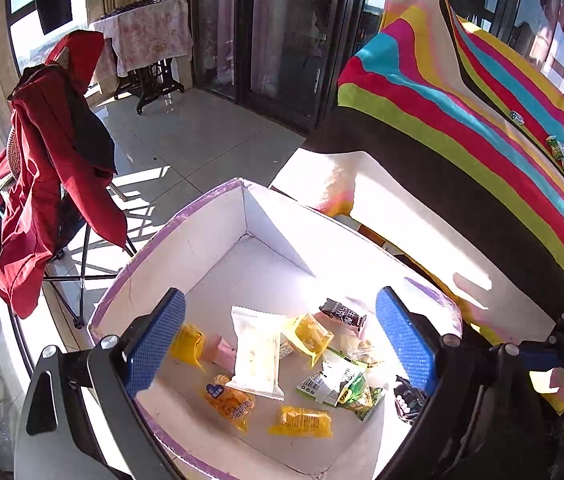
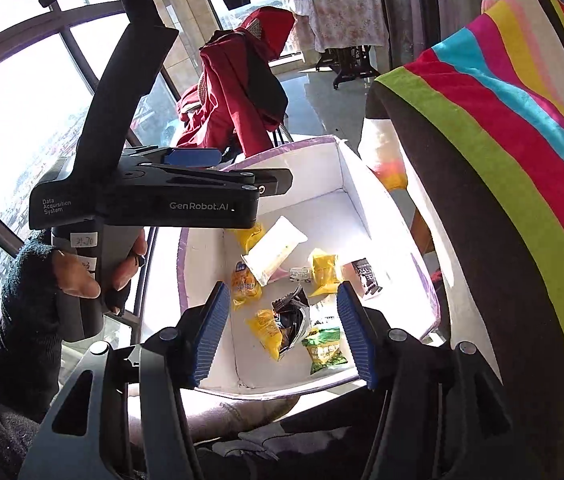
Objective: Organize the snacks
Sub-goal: 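Carry both packets over the white box and open both grippers, then move both open grippers back over the remaining snacks, then close the right gripper on the white red-print packet and lift it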
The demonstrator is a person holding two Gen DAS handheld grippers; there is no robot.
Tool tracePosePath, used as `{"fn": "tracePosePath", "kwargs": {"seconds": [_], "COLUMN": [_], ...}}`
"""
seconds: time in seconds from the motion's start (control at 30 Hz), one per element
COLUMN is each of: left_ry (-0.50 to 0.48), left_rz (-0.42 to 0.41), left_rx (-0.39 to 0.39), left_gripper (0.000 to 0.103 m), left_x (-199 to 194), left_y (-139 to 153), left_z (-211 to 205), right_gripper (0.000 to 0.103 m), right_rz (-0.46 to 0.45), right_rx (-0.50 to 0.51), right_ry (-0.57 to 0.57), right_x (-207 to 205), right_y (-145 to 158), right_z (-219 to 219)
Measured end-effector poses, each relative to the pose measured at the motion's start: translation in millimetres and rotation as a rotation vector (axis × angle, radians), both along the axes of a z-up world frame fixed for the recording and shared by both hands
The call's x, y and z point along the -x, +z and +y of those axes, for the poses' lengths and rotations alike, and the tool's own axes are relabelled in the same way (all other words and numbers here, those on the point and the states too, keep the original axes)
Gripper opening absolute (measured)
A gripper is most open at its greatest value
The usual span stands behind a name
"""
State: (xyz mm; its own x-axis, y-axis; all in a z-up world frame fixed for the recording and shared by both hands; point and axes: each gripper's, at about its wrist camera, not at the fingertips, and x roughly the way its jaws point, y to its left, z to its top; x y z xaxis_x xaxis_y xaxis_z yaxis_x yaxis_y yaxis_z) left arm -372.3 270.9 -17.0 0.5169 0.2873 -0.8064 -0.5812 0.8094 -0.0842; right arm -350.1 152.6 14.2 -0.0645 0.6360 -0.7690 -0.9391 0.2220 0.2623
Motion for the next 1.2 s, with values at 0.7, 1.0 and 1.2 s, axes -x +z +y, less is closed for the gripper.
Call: {"fn": "tracePosePath", "kwargs": {"seconds": [0.7, 1.0, 1.2], "left_ry": [-0.53, -0.506, -0.457], "left_rz": [-0.101, -0.141, -0.223], "left_rx": [-0.042, 0.061, 0.192], "left_gripper": [0.101, 0.101, 0.101], "left_x": [-323.8, -382.5, -375.9], "left_y": [70.5, 37.1, 36.7], "left_z": [-207.8, -211.9, -189.9], "right_gripper": [0.085, 0.087, 0.087], "right_rz": [-0.134, -0.048, -0.079], "right_rx": [-0.104, -0.046, 0.071], "right_ry": [-1.092, -1.276, -1.368], "right_x": [-244.3, -357.6, -426.6], "right_y": [43.4, 34.6, 22.0], "right_z": [-292.7, -296.6, -256.0]}}
